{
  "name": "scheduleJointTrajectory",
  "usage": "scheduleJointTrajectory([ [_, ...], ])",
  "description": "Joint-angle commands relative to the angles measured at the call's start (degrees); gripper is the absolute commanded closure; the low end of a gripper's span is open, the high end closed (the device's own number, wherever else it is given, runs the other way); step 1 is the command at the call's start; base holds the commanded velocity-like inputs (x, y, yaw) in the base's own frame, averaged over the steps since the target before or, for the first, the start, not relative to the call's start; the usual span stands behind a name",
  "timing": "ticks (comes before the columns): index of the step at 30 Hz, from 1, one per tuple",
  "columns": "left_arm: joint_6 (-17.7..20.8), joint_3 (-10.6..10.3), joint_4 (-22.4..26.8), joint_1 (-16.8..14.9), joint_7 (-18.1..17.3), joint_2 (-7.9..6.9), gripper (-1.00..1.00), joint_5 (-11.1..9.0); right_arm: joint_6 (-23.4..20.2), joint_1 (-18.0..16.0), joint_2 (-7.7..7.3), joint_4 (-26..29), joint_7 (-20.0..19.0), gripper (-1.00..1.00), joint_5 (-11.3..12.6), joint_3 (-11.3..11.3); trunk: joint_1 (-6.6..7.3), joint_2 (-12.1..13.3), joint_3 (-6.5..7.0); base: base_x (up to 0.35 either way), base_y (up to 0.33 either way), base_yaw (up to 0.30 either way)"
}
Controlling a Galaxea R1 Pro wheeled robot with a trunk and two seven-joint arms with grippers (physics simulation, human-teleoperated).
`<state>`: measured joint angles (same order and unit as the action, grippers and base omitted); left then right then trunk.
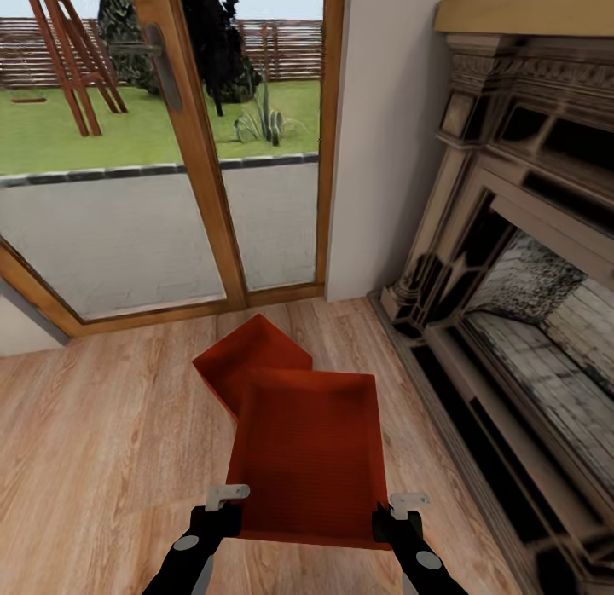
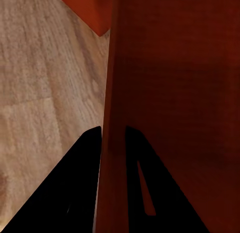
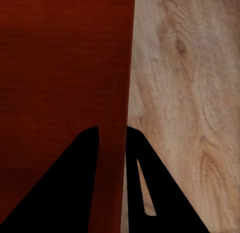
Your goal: Move the two storage containers from the living room to the garage. In the garage, place one container on the floor and stack the other container on top of it (either order is fine).
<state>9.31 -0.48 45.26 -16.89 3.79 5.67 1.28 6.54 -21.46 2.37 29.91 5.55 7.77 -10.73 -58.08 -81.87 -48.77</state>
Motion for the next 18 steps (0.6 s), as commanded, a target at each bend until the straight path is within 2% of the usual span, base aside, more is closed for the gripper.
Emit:
scheduleJointTrajectory([
  [1, 0.4, -0.1, -0.1, 0.0, 0.6, -0.05, 1.00, 0.1, 0.9, -0.1, -0.09, 0.1, 0.3, 1.00, 0.2, -0.3, 0.23, 0.4, 0.24, 0.000, 0.000, 0.085],
  [18, 0.4, -0.1, 0.0, 0.0, 0.6, -0.07, 1.00, 0.1, 0.9, -0.1, -0.09, 0.1, 0.3, 1.00, 0.2, -0.3, 3.96, 7.2, 4.79, 0.000, 0.000, 0.063],
])
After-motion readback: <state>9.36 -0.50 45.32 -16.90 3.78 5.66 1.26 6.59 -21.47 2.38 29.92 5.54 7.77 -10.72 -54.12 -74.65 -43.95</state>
